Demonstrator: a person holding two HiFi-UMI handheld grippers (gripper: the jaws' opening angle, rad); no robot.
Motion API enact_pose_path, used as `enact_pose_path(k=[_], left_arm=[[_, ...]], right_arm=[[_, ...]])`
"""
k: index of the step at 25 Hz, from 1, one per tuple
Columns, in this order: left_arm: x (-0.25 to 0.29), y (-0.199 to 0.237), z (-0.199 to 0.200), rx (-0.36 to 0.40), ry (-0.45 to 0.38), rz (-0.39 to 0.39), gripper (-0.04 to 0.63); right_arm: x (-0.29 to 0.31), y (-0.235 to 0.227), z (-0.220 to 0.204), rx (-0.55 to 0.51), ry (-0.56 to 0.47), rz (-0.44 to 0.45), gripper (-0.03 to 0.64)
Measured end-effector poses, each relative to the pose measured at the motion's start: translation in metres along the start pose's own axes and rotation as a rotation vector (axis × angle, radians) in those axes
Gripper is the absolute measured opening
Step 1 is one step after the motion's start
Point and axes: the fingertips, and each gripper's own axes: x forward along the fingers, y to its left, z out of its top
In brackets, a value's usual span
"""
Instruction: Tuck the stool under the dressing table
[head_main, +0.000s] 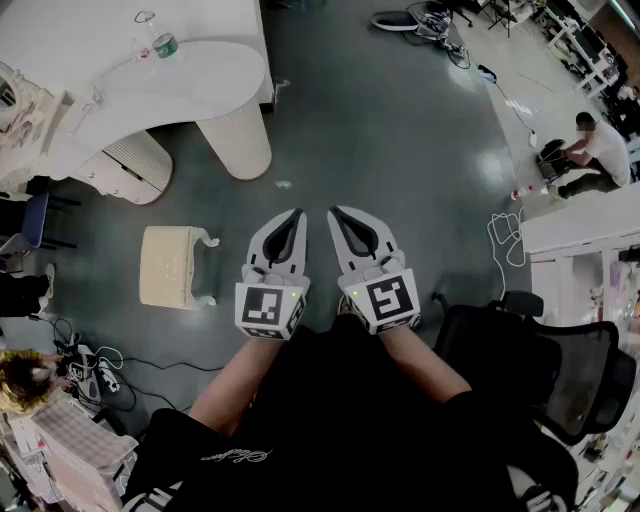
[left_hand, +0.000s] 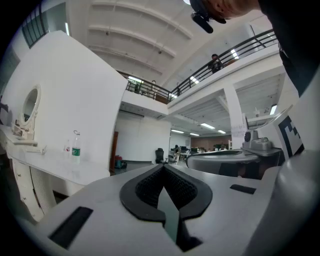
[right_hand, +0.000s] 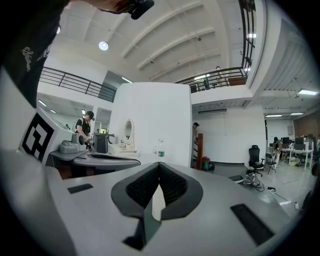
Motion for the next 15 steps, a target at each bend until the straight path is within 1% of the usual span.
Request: enact_pose_path(k=[3,5,7,11,15], left_arm=[[-0.003,0.008,0.0,0.001,0.001,0.004,0.003],[-0.005,0.011,-0.001,0.0,0.003,0.008,0.003],[-0.008,0.014,-0.002,-0.001,0.004,0.014,0.003],[-0.016,0.022,-0.006,-0.005,0.007,0.034,0.003],[-0.032,0.041,-0.008,-0.012,0.006,0.074,0.003]], right_arm=[[0.006,0.005,-0.002,0.044,0.024,-0.004,0.006],[0.008,0.008,-0.001,0.063,0.014,0.001,0.006],[0.01,0.011,-0.001,0.056,0.002,0.013,0.006],[0.015,0.021,-0.004,0.056,0.014,0.033,0.006],[0.027,0.039,-0.002,0.046,0.01,0.071,0.006]])
